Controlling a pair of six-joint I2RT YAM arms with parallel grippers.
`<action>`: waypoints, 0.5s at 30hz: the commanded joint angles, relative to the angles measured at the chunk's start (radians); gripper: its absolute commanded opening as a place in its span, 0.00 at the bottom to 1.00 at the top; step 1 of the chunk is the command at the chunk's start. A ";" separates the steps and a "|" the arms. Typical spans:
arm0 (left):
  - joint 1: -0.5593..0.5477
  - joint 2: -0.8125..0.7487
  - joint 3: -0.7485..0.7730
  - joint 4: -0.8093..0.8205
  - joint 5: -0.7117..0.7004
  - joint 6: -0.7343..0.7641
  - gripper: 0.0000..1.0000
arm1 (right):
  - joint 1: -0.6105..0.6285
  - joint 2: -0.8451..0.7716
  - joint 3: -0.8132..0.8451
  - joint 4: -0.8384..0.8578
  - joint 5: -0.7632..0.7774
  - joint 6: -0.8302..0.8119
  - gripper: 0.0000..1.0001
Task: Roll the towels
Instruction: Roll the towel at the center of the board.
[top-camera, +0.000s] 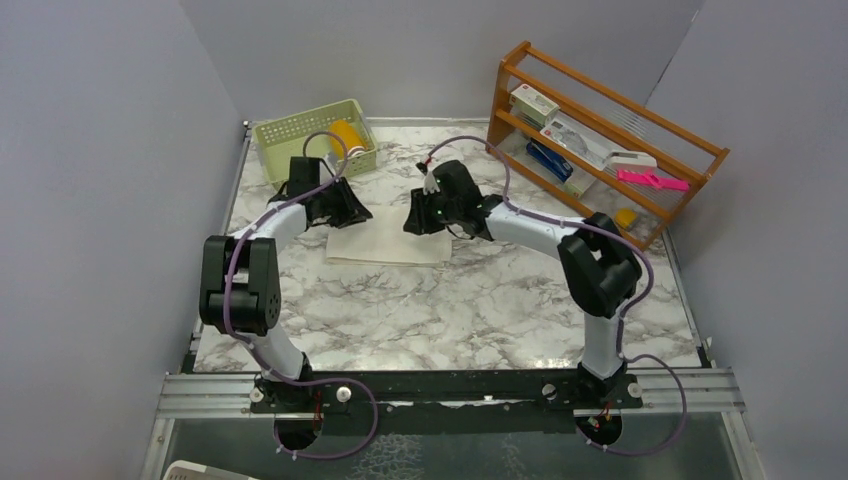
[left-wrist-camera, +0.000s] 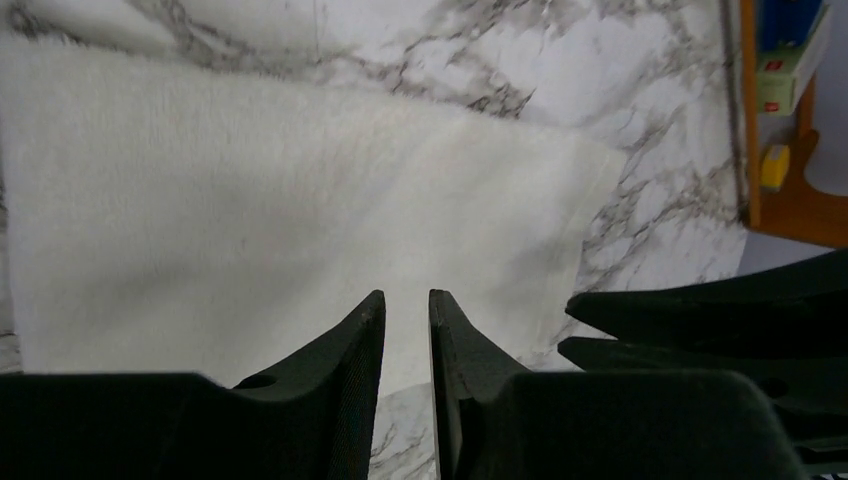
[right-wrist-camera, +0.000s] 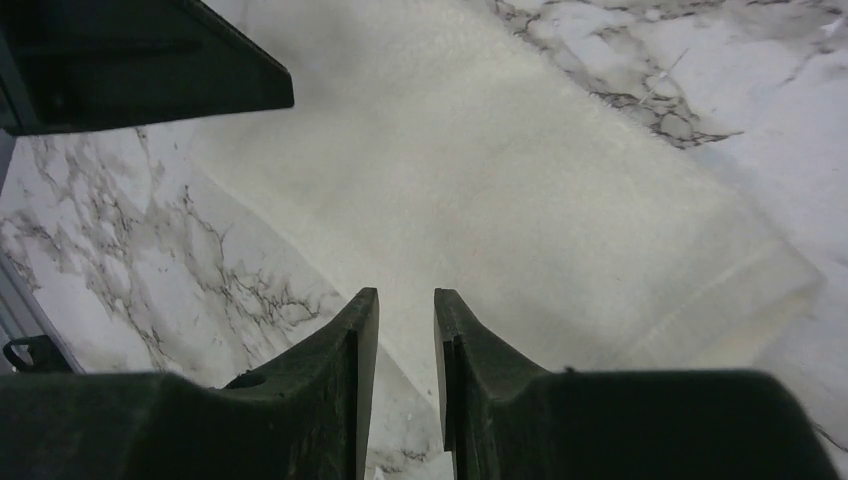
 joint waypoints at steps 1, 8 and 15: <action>0.007 0.052 -0.089 0.140 -0.020 -0.011 0.23 | -0.008 0.121 0.042 0.047 -0.109 0.026 0.27; 0.051 0.102 -0.180 0.183 -0.137 -0.102 0.15 | -0.103 0.223 -0.033 0.099 -0.204 0.061 0.27; 0.013 0.003 -0.396 0.307 -0.199 -0.209 0.13 | -0.185 0.262 -0.017 0.030 -0.219 -0.001 0.28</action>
